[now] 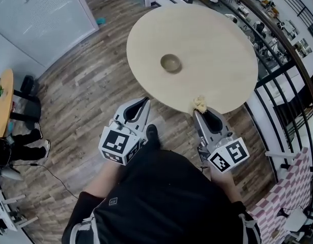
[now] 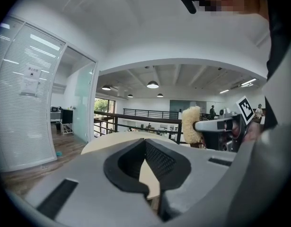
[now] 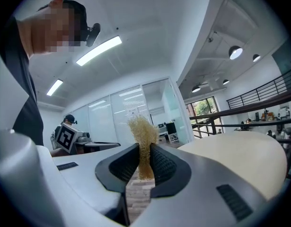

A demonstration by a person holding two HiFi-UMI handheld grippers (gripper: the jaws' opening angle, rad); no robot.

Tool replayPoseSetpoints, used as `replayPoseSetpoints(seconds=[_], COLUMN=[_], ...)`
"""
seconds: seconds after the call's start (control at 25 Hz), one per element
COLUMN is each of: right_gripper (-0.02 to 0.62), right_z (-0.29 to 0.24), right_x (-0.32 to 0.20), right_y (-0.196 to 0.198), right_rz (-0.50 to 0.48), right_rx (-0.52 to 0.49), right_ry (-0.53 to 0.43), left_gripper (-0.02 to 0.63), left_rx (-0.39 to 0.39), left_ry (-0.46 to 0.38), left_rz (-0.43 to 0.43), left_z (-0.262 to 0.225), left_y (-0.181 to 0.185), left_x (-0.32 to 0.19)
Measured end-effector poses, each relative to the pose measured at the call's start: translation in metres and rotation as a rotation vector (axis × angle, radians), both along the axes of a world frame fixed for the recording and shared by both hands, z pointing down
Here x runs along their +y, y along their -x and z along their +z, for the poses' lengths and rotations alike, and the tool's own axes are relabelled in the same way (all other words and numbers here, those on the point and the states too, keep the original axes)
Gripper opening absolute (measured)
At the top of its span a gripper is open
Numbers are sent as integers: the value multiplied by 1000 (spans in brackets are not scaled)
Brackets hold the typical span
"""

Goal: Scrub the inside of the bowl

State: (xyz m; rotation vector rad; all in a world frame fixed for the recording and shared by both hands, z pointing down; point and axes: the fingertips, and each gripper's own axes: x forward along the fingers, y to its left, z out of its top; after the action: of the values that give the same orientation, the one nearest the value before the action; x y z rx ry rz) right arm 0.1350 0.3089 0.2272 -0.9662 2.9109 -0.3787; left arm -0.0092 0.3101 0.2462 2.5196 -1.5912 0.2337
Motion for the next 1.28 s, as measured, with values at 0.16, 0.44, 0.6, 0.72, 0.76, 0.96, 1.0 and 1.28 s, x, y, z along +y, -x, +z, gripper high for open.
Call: replayPoseSetpoints(seconds=[0.16,0.44,0.6,0.72,0.76,0.96,1.0,1.28], right_gripper=[74,74,74,74,74,74,74,74], right_z=[-2,5,12,22,25,40,42,62], right_x=[-51,-122,-141,-159,-166,-211,-219,-259], right_y=[34,77,85,84,83,72,68,59], right_rz=[5,19,38,45,47,36,33,-44], right_rx=[15,67,91,107,107,90,87,73], right_ry=[4,22,46,75,83,103,104,138], left_gripper=[8,8,8,8,8,8,8,8], left_rx=[2,6,20,32,35,23,10,-21], left_ry=[13,27,51,74,81,107,115,162], left_rz=[16,64,89,104,107,116,112,84], left_z=[1,11,22,31,34,45,46,48], left_y=[32,69,75,73,70,53,50,31], left_x=[-51,-123,-148,-171,-179,-225,-233,-277])
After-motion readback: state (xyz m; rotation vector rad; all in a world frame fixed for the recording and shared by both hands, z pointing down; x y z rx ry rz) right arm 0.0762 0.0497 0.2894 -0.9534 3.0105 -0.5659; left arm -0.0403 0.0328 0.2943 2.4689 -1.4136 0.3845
